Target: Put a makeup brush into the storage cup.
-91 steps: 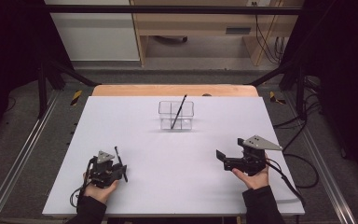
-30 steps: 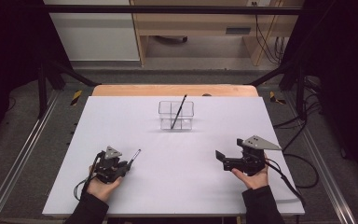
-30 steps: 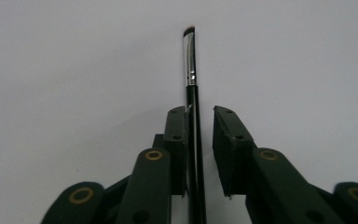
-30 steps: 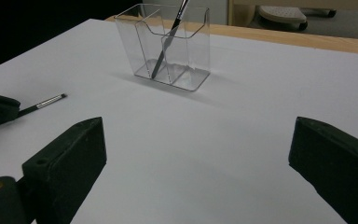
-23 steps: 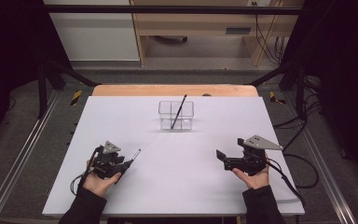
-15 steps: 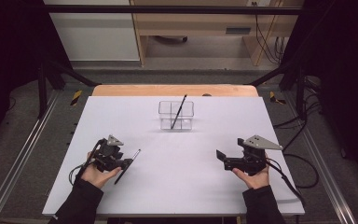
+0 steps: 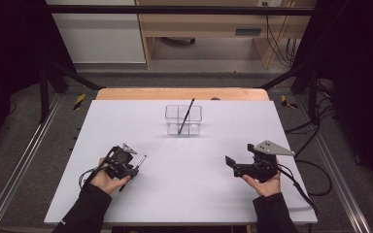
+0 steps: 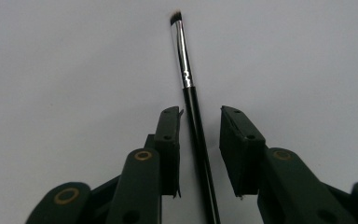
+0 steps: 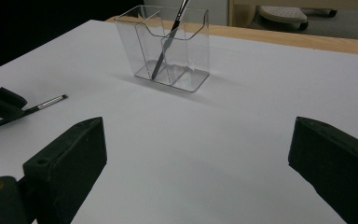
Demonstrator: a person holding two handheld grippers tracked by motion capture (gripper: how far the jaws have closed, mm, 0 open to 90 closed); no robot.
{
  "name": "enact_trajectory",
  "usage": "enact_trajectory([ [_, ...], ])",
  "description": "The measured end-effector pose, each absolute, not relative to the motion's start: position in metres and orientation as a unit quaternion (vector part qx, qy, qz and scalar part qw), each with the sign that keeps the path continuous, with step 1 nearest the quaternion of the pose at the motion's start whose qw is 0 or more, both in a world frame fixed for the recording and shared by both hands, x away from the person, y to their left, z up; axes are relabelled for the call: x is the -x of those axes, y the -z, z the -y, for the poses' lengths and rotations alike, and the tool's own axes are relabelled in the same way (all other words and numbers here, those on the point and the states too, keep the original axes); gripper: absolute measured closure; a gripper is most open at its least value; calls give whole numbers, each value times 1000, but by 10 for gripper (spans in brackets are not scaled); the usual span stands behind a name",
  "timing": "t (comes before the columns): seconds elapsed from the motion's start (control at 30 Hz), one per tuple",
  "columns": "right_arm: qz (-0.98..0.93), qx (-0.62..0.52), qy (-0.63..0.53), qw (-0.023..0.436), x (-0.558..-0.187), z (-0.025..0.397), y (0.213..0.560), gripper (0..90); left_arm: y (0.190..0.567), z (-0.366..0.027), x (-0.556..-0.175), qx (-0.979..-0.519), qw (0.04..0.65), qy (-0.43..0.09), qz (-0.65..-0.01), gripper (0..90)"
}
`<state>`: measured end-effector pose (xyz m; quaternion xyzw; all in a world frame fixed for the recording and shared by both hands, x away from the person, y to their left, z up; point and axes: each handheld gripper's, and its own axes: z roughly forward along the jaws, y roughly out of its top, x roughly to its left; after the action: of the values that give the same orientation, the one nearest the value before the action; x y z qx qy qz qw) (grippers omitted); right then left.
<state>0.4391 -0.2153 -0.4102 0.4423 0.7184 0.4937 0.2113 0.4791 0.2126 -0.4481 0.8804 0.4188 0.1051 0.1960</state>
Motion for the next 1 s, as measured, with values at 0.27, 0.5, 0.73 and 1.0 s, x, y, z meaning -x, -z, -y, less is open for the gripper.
enact_trajectory([
  [0.27, -719, -442, -493, 210, -439, 215, 411, 46, 451, -214, -477, -881, 192, -94, -423, 757],
  [0.5, -719, -443, -494, 208, -439, 214, 411, 46, 451, -212, -474, -878, 188, -98, -428, 786],
  [0.73, -719, -443, -493, 208, -440, 214, 411, 46, 451, -209, -472, -881, 180, -105, -425, 829],
  [1.0, -720, -443, -493, 207, -440, 214, 412, 46, 451, -210, -472, -883, 183, -104, -420, 834],
])
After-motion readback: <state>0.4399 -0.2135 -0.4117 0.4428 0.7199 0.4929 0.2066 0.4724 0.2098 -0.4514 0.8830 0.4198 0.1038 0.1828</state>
